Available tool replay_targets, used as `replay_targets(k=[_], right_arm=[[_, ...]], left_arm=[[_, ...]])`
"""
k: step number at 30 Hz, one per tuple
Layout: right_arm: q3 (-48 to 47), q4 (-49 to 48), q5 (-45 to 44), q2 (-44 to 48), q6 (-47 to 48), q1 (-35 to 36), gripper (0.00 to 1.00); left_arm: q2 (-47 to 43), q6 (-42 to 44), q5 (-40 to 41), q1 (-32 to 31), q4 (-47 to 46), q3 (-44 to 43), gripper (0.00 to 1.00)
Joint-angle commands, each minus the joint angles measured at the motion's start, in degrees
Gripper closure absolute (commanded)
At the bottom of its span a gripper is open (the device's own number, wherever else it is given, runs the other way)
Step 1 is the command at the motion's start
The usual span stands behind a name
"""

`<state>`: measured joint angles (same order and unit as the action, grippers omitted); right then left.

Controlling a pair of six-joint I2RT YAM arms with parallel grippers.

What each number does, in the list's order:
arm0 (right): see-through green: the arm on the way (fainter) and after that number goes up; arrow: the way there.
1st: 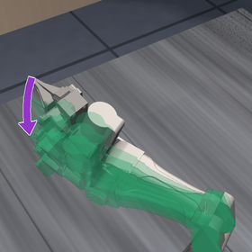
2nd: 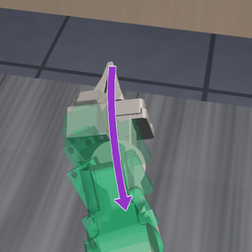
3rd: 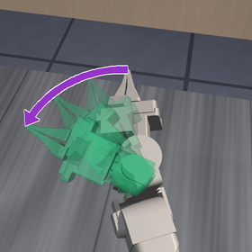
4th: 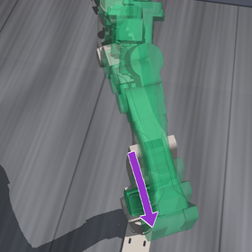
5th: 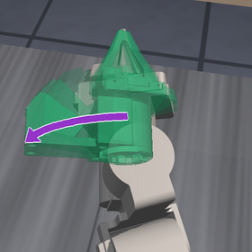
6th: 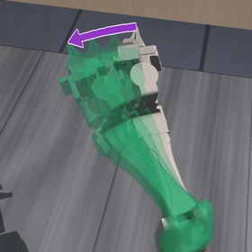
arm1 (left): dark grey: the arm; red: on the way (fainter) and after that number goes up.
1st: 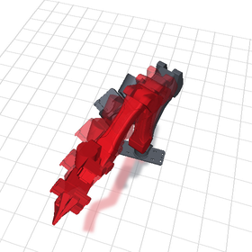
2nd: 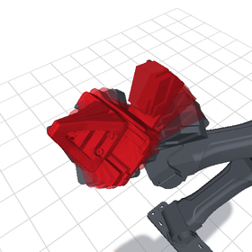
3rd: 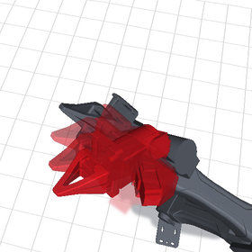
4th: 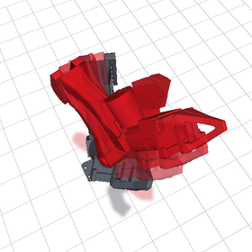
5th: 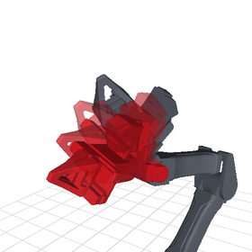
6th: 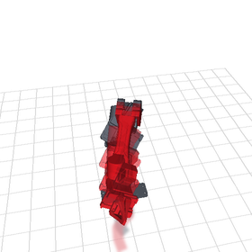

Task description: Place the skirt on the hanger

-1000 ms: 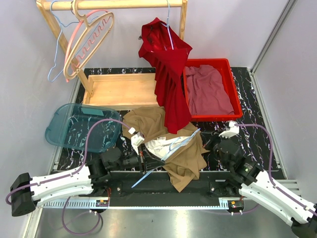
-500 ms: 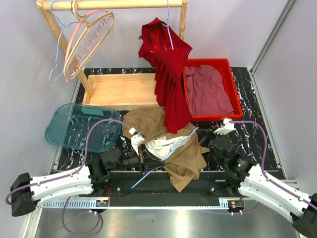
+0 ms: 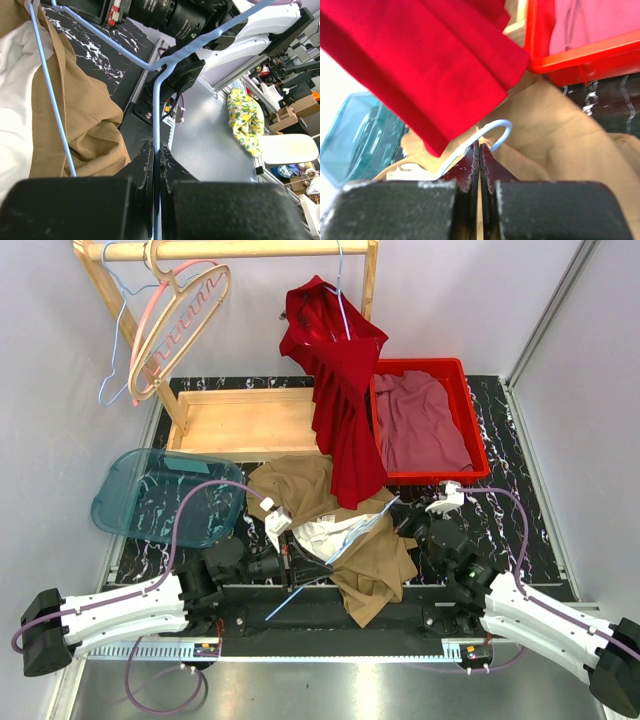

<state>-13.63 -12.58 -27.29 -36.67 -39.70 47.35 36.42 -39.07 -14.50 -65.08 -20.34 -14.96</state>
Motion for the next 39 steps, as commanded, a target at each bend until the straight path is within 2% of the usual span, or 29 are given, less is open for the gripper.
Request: replay_targets(k=[1, 7, 11, 14, 15, 17, 18, 19, 20, 22, 23, 25, 26, 27, 30, 35, 39], right_arm=[[1.6, -8.5, 7.4, 0.6, -0.2, -0.4, 1.00], [2.5, -8.5, 14.3, 1.2, 0.0, -0.4, 1.00], [1.2, -3.7, 14.4, 3.4, -0.2, -0.4, 1.00], [-2.4, 6.4, 11.0, 5.8, -0.1, -0.4, 1.00], [-3.8, 14.3, 8.9, 6.5, -0.3, -0.4, 1.00], [-8.2, 22.0, 3.9, 8.8, -0.9, -0.4, 0.99], [-9.8, 28.4, 2.2, 9.8, -0.8, -0.4, 0.97], [-11.2, 30.6, 2.2, 10.8, 0.6, -0.3, 0.93], [-13.9, 32.2, 2.8, 13.0, 1.6, -0.4, 0.81], [-16.8, 34.2, 7.1, 15.1, 6.6, -0.4, 0.66], [-17.6, 34.2, 9.3, 16.5, 8.2, -0.4, 0.43], [-18.6, 32.6, 17.7, 17.6, 13.6, -0.3, 0.29], [-18.3, 31.4, 20.4, 18.0, 14.8, -0.3, 0.19], [-17.5, 27.0, 25.8, 17.9, 16.1, -0.4, 0.16], [-15.4, 21.0, 31.9, 14.9, 17.3, -0.3, 0.13], [-13.7, 14.3, 34.8, 6.8, 19.3, -0.3, 0.13], [-11.3, 3.2, 35.2, 4.1, 22.6, -0.3, 0.12]], left_arm=[[-0.2, 0.6, -0.1, -0.3, -5.3, 0.3, 1.00], [2.6, 1.6, 0.8, -0.3, -7.4, -0.6, 1.00], [6.1, 2.3, 0.7, -0.3, -8.7, -1.7, 1.00], [8.5, 3.3, 1.3, -0.3, -8.5, -3.0, 1.00], [9.2, 4.0, 1.6, -0.3, -8.1, -3.3, 1.00], [9.5, 4.9, 2.4, -0.3, -6.0, -4.6, 1.00], [9.6, 6.1, 2.7, -0.3, -5.2, -5.1, 1.00], [9.7, 6.6, 3.0, -0.2, -3.3, -5.9, 1.00], [9.7, 7.2, 3.4, -0.3, -2.4, -6.4, 1.00], [9.7, 9.1, 3.8, -0.3, 0.7, -7.9, 1.00], [9.7, 9.6, 3.9, -0.2, 1.6, -8.4, 1.00], [10.3, 10.9, 2.7, 0.1, 4.2, -10.3, 1.00], [10.9, 11.2, -1.1, 1.9, 4.8, -11.0, 1.00], [11.7, 11.6, -2.8, 2.8, 6.2, -12.6, 1.00], [14.7, 12.3, -8.2, 6.6, 6.3, -14.6, 1.00], [18.2, 12.8, -17.8, 13.4, 4.9, -16.9, 1.00], [19.9, 11.6, -27.4, 19.2, 0.7, -17.1, 1.00]])
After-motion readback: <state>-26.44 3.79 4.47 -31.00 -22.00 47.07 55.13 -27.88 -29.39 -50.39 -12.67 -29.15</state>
